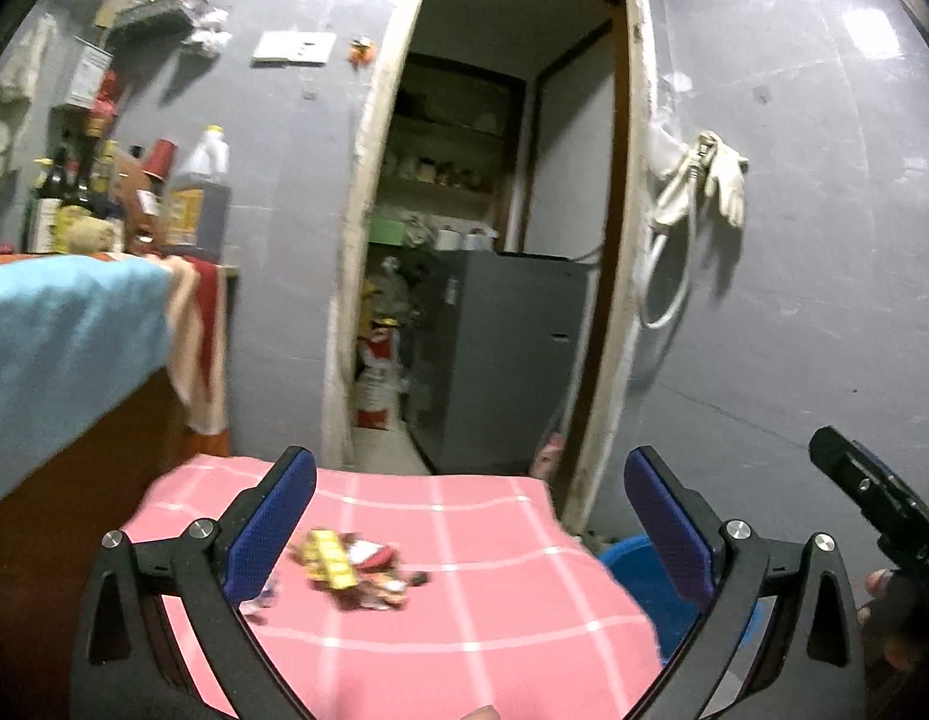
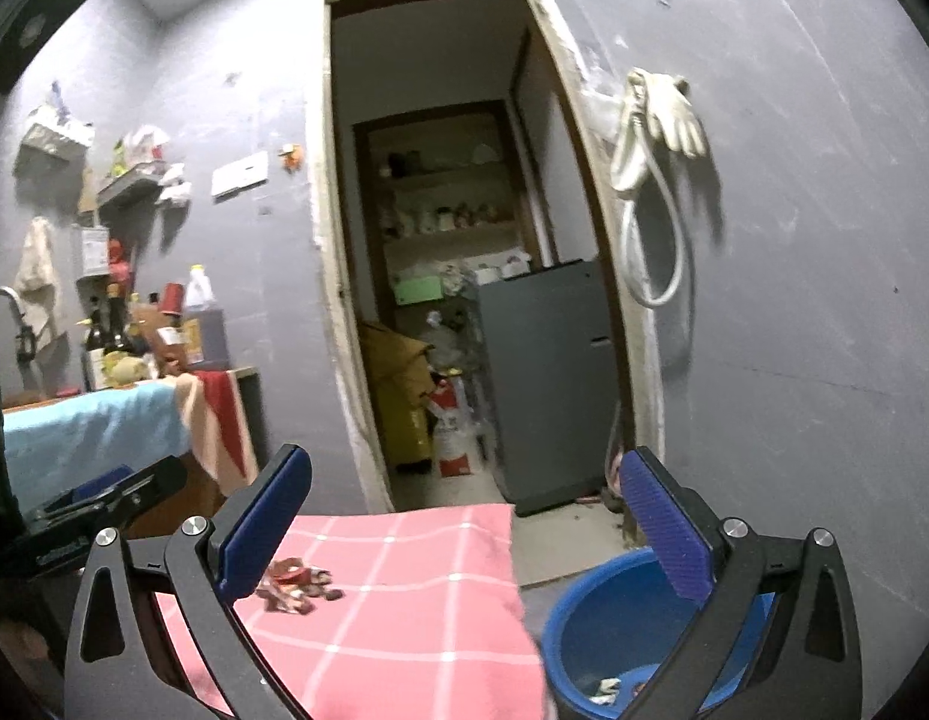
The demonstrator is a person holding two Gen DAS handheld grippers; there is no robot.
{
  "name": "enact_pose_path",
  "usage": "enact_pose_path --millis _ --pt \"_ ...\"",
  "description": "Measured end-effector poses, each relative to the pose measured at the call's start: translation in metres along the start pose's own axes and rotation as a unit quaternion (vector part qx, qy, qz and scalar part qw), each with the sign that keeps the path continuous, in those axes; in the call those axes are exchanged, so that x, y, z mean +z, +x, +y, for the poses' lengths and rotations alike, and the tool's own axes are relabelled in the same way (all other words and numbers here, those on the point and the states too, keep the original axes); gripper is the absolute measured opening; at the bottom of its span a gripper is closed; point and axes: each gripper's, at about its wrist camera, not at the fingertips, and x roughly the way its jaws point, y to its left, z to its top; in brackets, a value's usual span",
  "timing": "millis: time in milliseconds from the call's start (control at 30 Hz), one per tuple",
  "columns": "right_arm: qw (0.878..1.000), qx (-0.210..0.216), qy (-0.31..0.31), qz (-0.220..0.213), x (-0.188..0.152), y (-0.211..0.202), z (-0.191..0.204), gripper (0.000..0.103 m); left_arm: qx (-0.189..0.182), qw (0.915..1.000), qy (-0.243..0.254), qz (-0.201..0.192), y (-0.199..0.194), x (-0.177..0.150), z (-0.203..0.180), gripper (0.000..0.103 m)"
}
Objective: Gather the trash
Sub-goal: 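Move both open grippers back over the trash on the pink cloth, then lower the left gripper onto the white foil wrapper and close it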
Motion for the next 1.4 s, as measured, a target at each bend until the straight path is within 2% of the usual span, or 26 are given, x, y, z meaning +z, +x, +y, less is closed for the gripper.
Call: enact_pose_path --millis 333,600,833,1133,1400 --pt "0.998 0.047 -0.040 -0.014 -0.009 0.001 0.057 0.103 0.077 0.9967 -0.004 -0.025 -0.038 -0.007 0.050 0.101" --pt "0.995 0.082 -0.061 -0.001 -0.024 0.012 0.092 0.103 0.114 0.9930 0.010 -0.028 -0.053 -0.018 0.074 0.101" --pt "0.992 0.102 -0.070 0.030 -0.040 0.029 0.109 0.103 0.133 0.9910 0.017 0.003 -0.045 -0.035 0.094 0.101" --pt "0.989 0.106 -0.077 0.075 -0.064 0.053 0.109 0.103 0.148 0.9881 0.028 0.031 -0.024 -0.058 0.108 0.101" --pt "0.983 0.112 -0.082 0.122 -0.083 0.082 0.109 0.103 0.148 0.9859 0.024 0.075 0.005 -0.075 0.121 0.101"
